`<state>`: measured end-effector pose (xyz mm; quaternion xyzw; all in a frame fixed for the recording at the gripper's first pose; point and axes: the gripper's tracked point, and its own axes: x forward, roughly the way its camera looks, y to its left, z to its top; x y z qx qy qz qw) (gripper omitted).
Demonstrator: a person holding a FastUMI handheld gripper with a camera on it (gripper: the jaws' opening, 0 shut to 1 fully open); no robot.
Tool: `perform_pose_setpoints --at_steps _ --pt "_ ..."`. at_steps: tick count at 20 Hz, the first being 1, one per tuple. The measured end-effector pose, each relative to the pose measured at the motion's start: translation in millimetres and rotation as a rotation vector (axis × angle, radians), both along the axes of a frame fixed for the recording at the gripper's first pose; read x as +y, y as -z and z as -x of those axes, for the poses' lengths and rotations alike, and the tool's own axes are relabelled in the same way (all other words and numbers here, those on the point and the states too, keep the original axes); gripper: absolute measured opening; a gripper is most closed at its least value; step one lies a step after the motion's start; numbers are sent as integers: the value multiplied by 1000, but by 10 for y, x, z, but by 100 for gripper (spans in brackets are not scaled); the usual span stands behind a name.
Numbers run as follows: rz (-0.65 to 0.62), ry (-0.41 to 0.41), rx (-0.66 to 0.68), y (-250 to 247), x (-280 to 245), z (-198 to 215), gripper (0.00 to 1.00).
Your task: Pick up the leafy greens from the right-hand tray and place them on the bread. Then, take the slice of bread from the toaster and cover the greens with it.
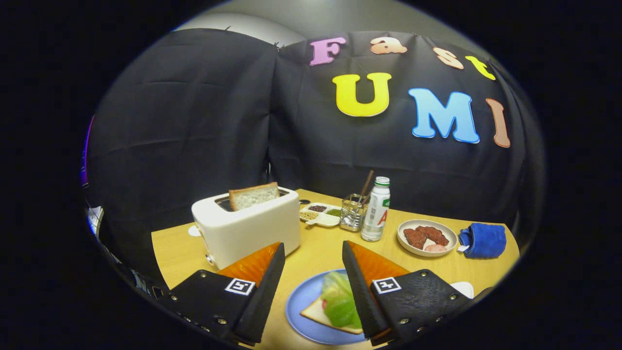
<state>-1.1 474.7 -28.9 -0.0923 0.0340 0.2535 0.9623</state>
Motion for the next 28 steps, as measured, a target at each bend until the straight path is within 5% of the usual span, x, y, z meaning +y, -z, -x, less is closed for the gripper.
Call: perform_pose_setpoints --at_steps 9,19,24,26,27,28 --pt "-27 47 -92 -222 1162 102 73" --pt "-1 205 -2 31 1521 -562 72" --pt "18 268 -46 32 1454 -628 41" --pt "-6 213 -18 82 1569 -628 26" --pt "-21 236 -20 54 1506 -651 26" --pt "-47 233 -4 31 1500 -672 9"
